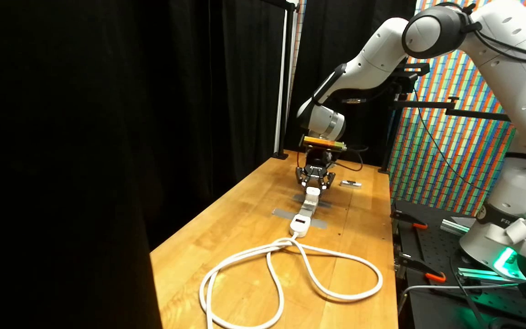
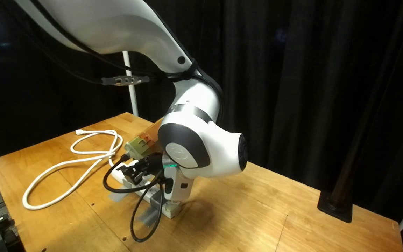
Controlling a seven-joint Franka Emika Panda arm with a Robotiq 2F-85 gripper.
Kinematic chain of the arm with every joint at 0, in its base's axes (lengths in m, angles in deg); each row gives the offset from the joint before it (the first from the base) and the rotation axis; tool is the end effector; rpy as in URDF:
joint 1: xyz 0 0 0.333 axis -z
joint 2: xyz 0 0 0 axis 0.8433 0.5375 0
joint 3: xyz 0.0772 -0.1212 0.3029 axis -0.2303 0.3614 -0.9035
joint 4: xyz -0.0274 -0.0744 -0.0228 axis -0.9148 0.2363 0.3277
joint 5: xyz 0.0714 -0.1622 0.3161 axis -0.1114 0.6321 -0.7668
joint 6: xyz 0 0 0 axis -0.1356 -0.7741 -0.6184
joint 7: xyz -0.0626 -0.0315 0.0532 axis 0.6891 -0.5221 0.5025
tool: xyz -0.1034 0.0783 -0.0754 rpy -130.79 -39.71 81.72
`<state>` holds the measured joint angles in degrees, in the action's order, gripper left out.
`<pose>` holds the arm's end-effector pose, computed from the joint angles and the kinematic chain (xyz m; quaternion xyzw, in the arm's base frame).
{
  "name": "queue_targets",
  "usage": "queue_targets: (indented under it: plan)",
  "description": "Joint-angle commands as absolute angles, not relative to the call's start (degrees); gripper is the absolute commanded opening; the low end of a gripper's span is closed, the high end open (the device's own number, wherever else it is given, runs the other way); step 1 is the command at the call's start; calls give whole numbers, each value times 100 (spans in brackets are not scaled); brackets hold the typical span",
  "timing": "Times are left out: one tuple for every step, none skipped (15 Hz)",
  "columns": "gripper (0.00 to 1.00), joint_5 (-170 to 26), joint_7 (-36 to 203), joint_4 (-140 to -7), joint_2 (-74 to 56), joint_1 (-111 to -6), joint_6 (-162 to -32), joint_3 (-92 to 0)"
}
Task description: Plug the charger head into the adapter
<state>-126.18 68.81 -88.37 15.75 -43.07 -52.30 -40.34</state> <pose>0.5063 -0.0964 0.1424 -0.6761 0.5000 0.4173 0.3447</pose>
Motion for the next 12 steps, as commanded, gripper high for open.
queue_targets:
  plan:
    - [23,-12630,6790,-8632,1476,-4165,-4276,-4014]
    - [23,-12660,6744,-8549,1542,-4114,-3954,-4014]
    - [23,-12683,6736,-8429,1647,-4051,-3588,-4024]
    - [23,-12724,6755,-8314,1762,-3974,-3239,-4024]
    - [23,-12742,6758,-8216,1859,-3926,-2915,-4020]
    - [23,-12784,6732,-8123,1962,-3892,-2674,-3999]
    - [23,-12841,6680,-8067,2041,-3882,-2534,-3958]
    - [23,-12921,6606,-8010,2137,-3894,-2529,-3914]
    - [23,-13027,6526,-7958,2226,-3906,-2561,-3877]
    - [23,-13168,6448,-7936,2298,-3933,-2709,-3840]
    - [23,-13272,6367,-7881,2394,-3948,-2752,-3824]
    - [23,-13380,6294,-7822,2491,-3969,-2809,-3811]
